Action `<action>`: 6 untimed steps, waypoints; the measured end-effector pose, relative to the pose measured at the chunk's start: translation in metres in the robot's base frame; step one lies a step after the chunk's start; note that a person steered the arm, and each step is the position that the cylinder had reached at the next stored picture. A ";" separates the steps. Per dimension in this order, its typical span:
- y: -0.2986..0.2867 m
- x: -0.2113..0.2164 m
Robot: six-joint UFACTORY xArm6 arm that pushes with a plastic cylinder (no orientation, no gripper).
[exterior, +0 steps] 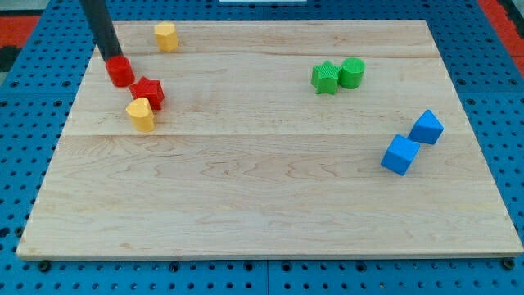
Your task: Push the yellow hexagon above the red circle
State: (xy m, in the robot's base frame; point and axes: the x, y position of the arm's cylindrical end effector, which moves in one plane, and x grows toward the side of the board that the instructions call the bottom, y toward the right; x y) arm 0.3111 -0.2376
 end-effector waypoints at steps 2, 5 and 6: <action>0.011 -0.010; 0.156 -0.115; 0.133 -0.112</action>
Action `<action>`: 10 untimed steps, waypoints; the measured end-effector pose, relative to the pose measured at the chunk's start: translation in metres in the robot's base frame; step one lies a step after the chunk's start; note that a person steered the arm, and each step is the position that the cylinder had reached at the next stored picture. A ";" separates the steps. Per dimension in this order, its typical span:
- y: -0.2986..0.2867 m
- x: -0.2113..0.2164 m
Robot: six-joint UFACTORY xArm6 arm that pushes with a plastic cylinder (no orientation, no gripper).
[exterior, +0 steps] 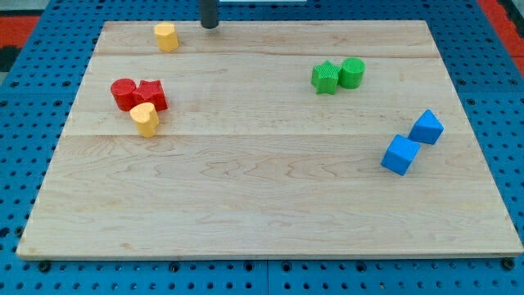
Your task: Push the yellow hexagon above the red circle
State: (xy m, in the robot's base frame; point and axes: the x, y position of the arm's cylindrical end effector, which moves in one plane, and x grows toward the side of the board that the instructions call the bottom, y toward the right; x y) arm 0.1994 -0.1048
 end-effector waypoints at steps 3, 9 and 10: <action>-0.129 0.010; -0.099 0.137; -0.101 0.138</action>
